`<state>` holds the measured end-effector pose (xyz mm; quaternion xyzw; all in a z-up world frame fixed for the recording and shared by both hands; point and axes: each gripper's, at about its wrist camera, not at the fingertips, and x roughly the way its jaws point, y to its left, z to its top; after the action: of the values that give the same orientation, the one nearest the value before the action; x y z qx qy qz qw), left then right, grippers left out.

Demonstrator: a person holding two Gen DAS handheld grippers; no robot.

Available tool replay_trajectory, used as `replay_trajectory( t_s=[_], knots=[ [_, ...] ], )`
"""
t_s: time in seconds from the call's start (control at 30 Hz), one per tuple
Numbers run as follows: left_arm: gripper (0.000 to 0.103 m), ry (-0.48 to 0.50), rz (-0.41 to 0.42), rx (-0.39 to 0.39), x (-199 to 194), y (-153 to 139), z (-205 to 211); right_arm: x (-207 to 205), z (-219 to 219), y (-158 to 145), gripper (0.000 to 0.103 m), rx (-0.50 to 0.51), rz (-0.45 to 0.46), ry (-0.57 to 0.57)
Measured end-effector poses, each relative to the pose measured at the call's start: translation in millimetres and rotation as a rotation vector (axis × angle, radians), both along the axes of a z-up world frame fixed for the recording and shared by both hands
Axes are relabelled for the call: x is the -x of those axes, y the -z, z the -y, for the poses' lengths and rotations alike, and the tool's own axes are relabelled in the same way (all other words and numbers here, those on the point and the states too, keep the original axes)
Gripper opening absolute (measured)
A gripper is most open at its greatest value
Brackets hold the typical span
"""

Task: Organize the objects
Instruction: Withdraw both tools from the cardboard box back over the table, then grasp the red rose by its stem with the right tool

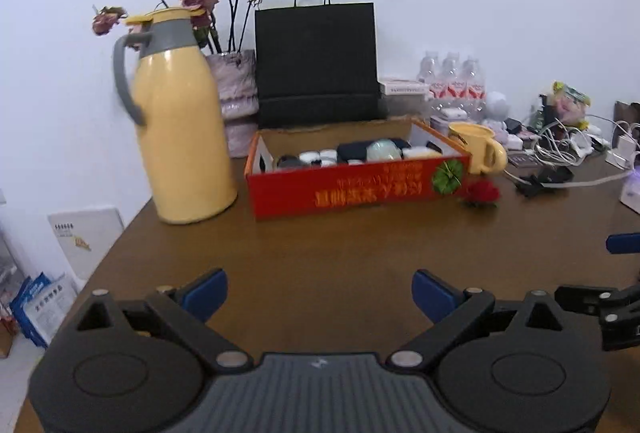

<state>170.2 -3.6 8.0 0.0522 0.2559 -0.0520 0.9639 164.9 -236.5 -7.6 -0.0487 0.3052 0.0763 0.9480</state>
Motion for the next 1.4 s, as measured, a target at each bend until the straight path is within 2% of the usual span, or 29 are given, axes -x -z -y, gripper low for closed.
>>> replay_trajectory(
  t_s=[0.13, 0.23, 0.3, 0.43, 0.6, 0.67, 0.7, 0.77, 0.8, 0.83, 0.87, 0.9, 0.97, 1.1, 1.2, 1.3, 1.4],
  knots=[
    [0.099, 0.051, -0.044, 0.096, 14.9, 4.8, -1.6, 24.2, 7.8, -5.7, 0.103, -0.012, 0.036, -0.007],
    [0.099, 0.058, -0.053, 0.076, 1.8, 10.3, 9.7, 5.4, 17.1, -1.0, 0.103, -0.026, 0.063, 0.086],
    [0.099, 0.055, -0.057, 0.069, -10.3, 12.0, 14.2, -13.0, 23.1, 6.4, 0.103, -0.036, 0.064, 0.128],
    [0.099, 0.036, -0.060, 0.078, -47.0, 11.4, 15.0, -52.5, 30.6, 15.0, 0.103, -0.101, 0.051, 0.131],
    [0.099, 0.009, -0.074, 0.056, -116.7, 16.7, 18.7, -132.0, 34.4, 23.2, 0.102, -0.128, 0.038, 0.195],
    [0.098, 0.047, -0.088, 0.092, -149.7, 23.4, 17.1, -163.2, 35.7, 31.4, 0.101, -0.136, 0.014, 0.207],
    [0.095, 0.049, -0.120, 0.114, -166.6, 28.2, 16.0, -175.9, 38.1, 34.9, 0.100, -0.138, 0.006, 0.220],
    [0.075, 0.013, -0.174, 0.140, -197.1, 38.1, 15.8, -201.2, 42.4, 44.8, 0.100, -0.130, -0.008, 0.245],
    [0.064, 0.011, -0.158, 0.140, -206.1, 42.0, 17.4, -214.2, 43.8, 51.7, 0.095, -0.115, -0.023, 0.258],
    [0.027, 0.017, -0.145, 0.124, -214.7, 46.2, 19.3, -223.0, 44.9, 58.0, 0.085, -0.106, -0.041, 0.261],
    [0.000, 0.030, -0.154, 0.102, -224.1, 50.4, 21.8, -229.7, 46.3, 63.1, 0.055, -0.114, -0.068, 0.250],
    [0.005, 0.035, -0.179, 0.098, -232.7, 55.4, 22.9, -230.0, 44.8, 64.9, 0.052, -0.101, -0.040, 0.244],
    [0.004, 0.025, -0.192, 0.141, -237.5, 61.0, 21.5, -229.0, 40.6, 65.7, 0.049, -0.082, -0.046, 0.237],
    [0.003, 0.040, -0.172, 0.092, -231.3, 60.6, 29.8, -223.4, 31.0, 65.9, 0.048, -0.058, -0.040, 0.199],
    [0.003, 0.050, -0.165, 0.092, -224.9, 60.3, 31.3, -212.0, 25.1, 63.6, 0.045, -0.126, -0.044, 0.147],
    [0.003, 0.033, -0.150, 0.075, -216.5, 57.6, 34.1, -198.3, 13.5, 57.0, 0.045, -0.163, -0.026, 0.109],
    [0.003, 0.028, -0.132, 0.092, -195.6, 47.1, 35.8, -176.0, -0.2, 50.8, 0.045, -0.175, 0.006, 0.076]
  ],
)
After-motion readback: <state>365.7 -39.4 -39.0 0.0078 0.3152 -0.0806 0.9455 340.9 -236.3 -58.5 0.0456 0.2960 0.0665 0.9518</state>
